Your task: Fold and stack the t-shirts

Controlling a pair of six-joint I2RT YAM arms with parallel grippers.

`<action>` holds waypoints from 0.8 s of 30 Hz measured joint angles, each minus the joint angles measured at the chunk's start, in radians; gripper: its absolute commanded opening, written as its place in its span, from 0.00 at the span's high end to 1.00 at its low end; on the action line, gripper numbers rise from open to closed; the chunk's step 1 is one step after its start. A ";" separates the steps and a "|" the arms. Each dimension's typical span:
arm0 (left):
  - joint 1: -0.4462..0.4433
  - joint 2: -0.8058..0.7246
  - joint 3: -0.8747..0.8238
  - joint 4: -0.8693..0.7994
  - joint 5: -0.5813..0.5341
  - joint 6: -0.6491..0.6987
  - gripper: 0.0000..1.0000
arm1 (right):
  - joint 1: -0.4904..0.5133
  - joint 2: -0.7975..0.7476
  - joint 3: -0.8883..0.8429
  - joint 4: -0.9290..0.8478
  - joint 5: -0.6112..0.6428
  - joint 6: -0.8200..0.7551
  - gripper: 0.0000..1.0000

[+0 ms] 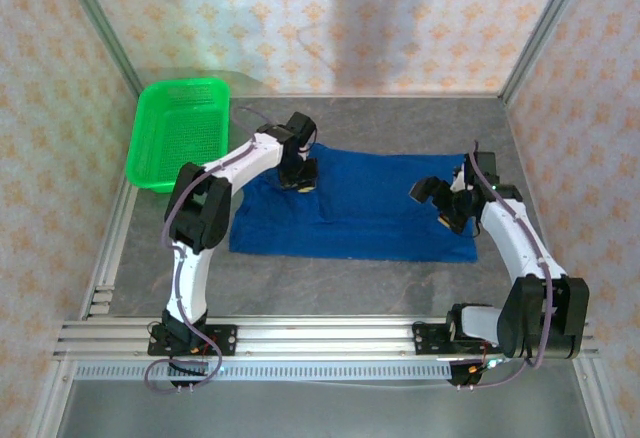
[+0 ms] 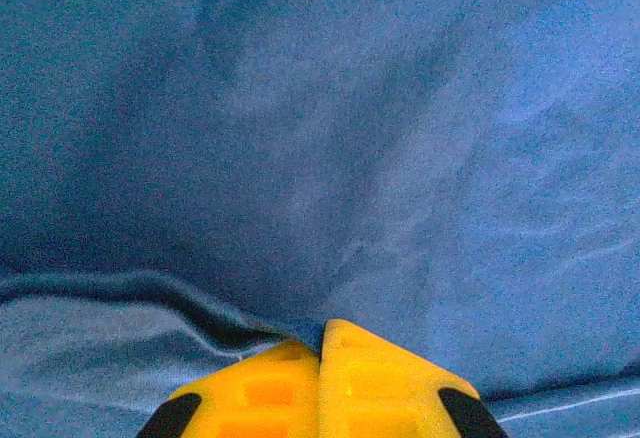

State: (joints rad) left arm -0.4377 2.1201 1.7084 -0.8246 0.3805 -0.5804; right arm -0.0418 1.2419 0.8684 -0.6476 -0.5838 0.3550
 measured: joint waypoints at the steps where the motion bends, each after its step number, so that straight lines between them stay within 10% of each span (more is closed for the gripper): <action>1: -0.002 0.009 0.005 -0.006 -0.002 0.006 1.00 | 0.000 0.003 -0.001 0.003 0.000 0.000 0.07; 13: -0.001 0.059 0.097 -0.042 -0.018 0.052 0.95 | 0.000 0.038 -0.016 0.021 0.000 0.006 0.07; 15: -0.001 0.064 0.129 -0.043 -0.018 0.058 0.73 | 0.000 0.042 -0.020 0.029 0.000 0.008 0.07; 24: -0.001 0.046 0.150 -0.046 -0.034 0.023 0.30 | 0.000 0.046 -0.038 0.036 0.002 0.011 0.07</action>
State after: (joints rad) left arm -0.4389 2.1658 1.8580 -0.8703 0.3470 -0.5571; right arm -0.0418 1.2877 0.8303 -0.6113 -0.5819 0.3664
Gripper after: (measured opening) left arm 0.673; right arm 0.934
